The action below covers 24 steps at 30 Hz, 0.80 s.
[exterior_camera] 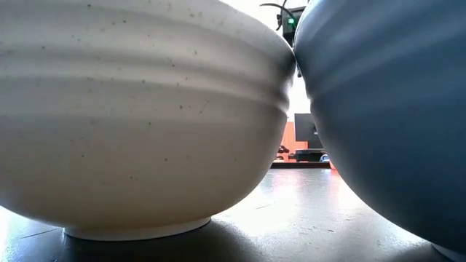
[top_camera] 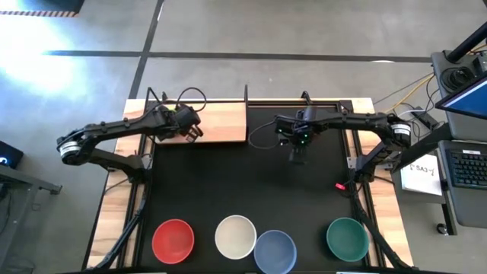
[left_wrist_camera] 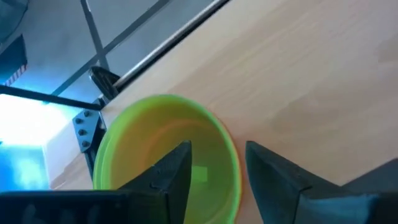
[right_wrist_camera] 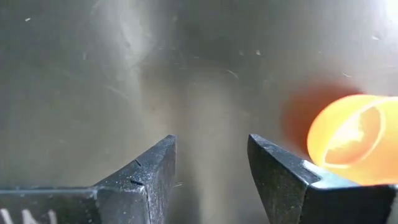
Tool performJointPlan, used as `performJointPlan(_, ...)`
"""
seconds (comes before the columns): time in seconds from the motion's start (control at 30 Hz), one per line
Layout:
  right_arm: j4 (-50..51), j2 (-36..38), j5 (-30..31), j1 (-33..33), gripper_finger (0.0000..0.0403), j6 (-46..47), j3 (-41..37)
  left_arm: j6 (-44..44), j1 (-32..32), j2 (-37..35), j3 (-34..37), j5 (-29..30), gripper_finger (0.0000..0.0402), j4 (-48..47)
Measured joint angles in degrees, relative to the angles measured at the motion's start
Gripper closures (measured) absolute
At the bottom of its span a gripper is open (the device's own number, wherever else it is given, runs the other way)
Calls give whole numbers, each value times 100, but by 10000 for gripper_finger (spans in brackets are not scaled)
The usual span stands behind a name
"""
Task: Place and stack bowls onto a shelf
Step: Stack the light orange bowl on top of the green bowl on the shelf
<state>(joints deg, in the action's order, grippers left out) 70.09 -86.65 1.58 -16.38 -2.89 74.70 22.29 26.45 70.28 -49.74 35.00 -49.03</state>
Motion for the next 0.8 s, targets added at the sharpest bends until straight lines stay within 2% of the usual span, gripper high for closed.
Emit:
performJointPlan(0.13,-33,2,88,-278,216,222,-32,-65,-168,-19,-256,-90,267,14)
performJointPlan(0.27,-57,7,683,-474,216,363,-194,-192,-507,-24,-540,-108,267,18)
performJointPlan(0.43,-361,7,750,-882,216,903,-630,-298,-1135,-26,-891,-111,267,33)
performJointPlan(0.6,-1114,7,767,-1359,216,1251,-1161,-377,-1694,-26,-1184,-109,267,82)
performJointPlan(0.8,-1987,4,920,-1857,216,1077,-1575,-377,-2036,-28,-1463,-100,267,106)
